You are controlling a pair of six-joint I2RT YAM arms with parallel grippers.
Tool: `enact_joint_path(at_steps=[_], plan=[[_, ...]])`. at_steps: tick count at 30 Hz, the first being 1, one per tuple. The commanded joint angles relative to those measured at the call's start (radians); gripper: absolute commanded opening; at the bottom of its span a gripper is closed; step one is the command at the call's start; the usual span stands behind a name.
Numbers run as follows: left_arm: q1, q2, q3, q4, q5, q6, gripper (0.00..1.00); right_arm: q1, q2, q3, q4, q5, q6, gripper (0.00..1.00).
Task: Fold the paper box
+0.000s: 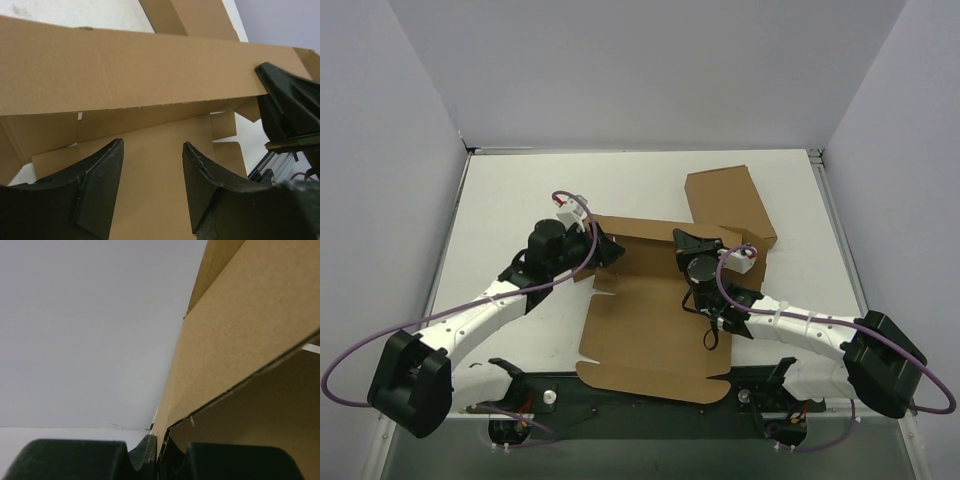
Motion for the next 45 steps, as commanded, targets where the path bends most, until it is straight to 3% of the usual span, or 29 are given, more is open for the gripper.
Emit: enact_joint_path(at_steps=[1,7,14,21,30,35,42,45], plan=[[0.013,-0.038,-0.022,0.025,-0.013,0.004,0.62,-0.005,-0.036,-0.006,-0.003,0.039,-0.051,0.0],[0.102,-0.208,-0.145,0.133,-0.033,-0.012,0.63,-0.008,-0.078,-0.02,-0.033,0.06,-0.06,0.0],[0.133,-0.158,-0.234,0.204,-0.06,-0.04,0.55,-0.011,-0.095,-0.021,-0.04,0.045,-0.065,0.0],[0.17,0.035,-0.188,0.324,-0.149,0.023,0.5,-0.008,-0.099,-0.03,-0.024,0.022,-0.074,0.0],[0.227,0.322,-0.004,0.52,-0.08,0.067,0.47,-0.008,-0.121,-0.046,-0.013,0.011,-0.103,0.0],[0.238,0.365,0.067,0.525,-0.076,0.084,0.48,-0.009,-0.14,-0.05,-0.038,0.022,-0.113,0.0],[0.248,0.258,0.013,0.525,-0.062,0.011,0.48,-0.009,-0.133,-0.044,-0.067,0.036,-0.102,0.0],[0.274,0.238,0.019,0.5,0.005,-0.035,0.49,-0.009,-0.128,-0.032,-0.105,0.036,-0.076,0.0]])
